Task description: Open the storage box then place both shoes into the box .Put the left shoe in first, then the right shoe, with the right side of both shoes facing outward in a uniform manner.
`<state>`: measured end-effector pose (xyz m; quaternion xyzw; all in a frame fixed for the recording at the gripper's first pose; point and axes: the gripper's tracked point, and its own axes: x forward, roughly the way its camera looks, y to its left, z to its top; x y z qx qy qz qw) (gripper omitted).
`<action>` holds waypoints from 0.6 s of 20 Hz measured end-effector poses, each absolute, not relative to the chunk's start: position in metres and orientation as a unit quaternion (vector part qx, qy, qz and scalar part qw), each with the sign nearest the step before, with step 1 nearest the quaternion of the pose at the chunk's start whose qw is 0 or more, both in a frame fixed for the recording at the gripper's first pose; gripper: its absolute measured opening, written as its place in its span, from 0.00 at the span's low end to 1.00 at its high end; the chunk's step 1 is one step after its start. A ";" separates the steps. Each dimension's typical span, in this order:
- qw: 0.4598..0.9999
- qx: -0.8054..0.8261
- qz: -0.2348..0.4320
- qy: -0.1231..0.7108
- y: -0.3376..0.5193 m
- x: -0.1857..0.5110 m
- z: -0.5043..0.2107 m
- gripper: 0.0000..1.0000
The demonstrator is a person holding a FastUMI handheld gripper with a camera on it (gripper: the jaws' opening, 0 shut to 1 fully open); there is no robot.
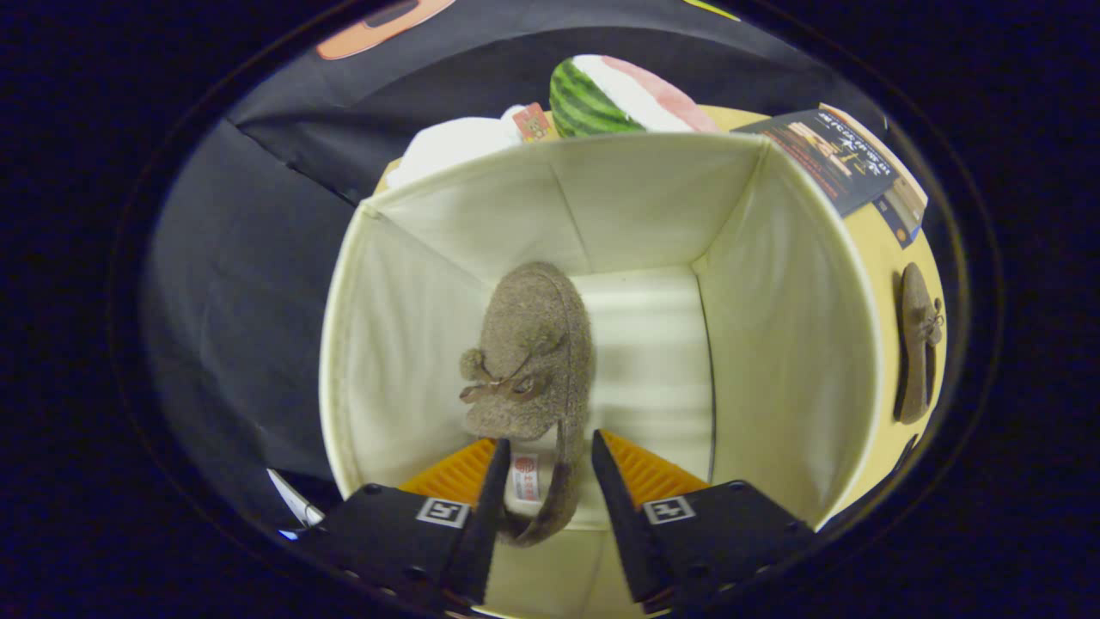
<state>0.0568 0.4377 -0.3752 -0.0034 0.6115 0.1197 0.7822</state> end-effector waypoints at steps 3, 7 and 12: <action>0.796 -0.005 0.141 0.588 0.433 0.046 -0.327 0.81; 0.816 -0.002 0.178 0.549 0.423 0.031 -0.248 0.97; 0.833 0.000 0.204 0.514 0.375 0.038 -0.187 0.96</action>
